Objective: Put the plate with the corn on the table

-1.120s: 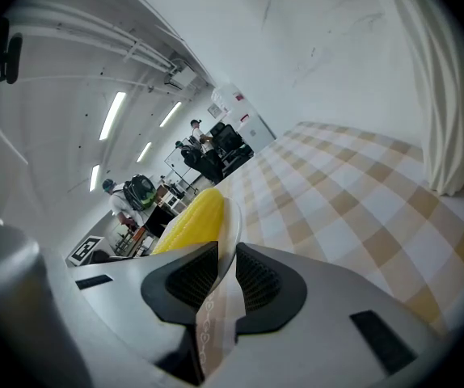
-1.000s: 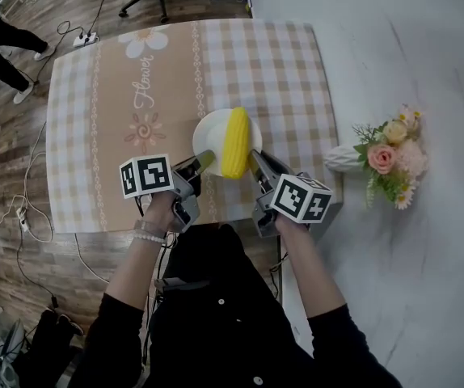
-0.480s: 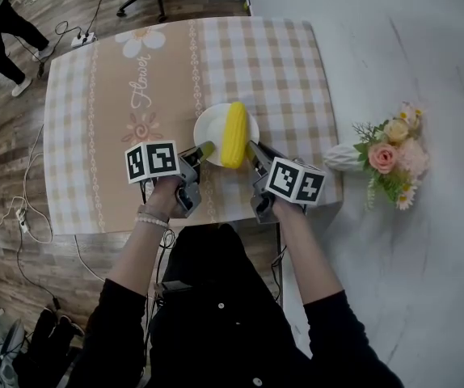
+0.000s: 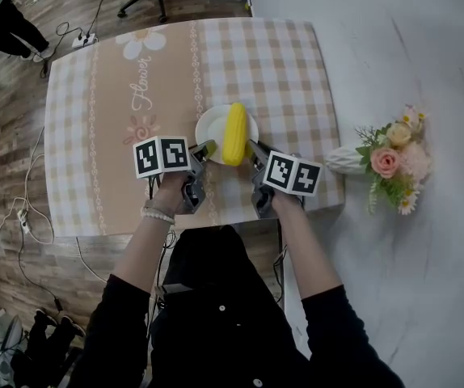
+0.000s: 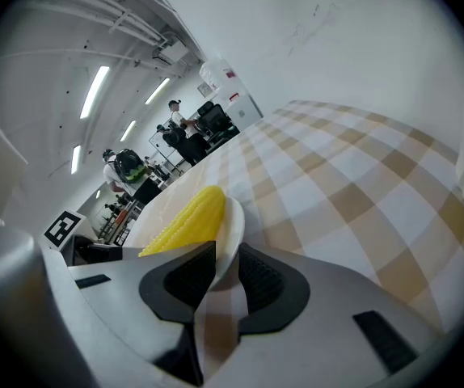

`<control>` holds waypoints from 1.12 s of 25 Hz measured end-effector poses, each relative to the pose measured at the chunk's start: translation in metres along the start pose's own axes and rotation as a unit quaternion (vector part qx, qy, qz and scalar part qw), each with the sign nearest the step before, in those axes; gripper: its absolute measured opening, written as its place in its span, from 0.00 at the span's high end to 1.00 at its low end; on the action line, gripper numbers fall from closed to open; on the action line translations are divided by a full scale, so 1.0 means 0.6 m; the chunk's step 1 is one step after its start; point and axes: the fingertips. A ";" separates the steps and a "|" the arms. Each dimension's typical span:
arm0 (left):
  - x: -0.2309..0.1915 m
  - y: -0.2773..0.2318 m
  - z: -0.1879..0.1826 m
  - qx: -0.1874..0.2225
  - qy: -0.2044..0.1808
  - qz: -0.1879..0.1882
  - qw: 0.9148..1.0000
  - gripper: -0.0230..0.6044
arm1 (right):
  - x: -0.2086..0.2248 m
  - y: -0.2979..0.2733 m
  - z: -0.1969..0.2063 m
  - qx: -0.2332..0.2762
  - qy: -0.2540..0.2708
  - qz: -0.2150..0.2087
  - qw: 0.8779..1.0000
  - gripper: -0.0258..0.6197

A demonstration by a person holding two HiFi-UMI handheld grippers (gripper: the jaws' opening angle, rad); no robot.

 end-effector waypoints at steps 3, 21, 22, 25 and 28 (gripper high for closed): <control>-0.001 -0.002 -0.001 -0.002 -0.005 -0.006 1.000 0.84 | 0.003 -0.002 0.000 -0.011 0.007 0.006 1.000 0.77; -0.008 0.006 0.000 -0.055 -0.087 -0.072 0.992 0.79 | 0.011 -0.007 0.006 -0.038 0.074 0.040 0.996 0.77; -0.009 0.008 0.001 -0.053 -0.094 -0.074 0.991 0.78 | 0.011 -0.007 0.007 -0.038 0.072 0.039 0.996 0.77; -0.011 0.013 0.004 -0.049 -0.100 -0.074 0.991 0.78 | 0.012 -0.007 0.008 -0.040 0.071 0.040 0.996 0.77; -0.017 0.021 0.004 -0.050 -0.111 -0.078 0.989 0.78 | 0.012 -0.007 0.007 -0.042 0.077 0.043 0.995 0.78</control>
Point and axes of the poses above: the fingertips, and each gripper's own axes: y backward along the fingers, x to its right, z out of its underside, and after that the axes turned 6 degrees about x, right-handed
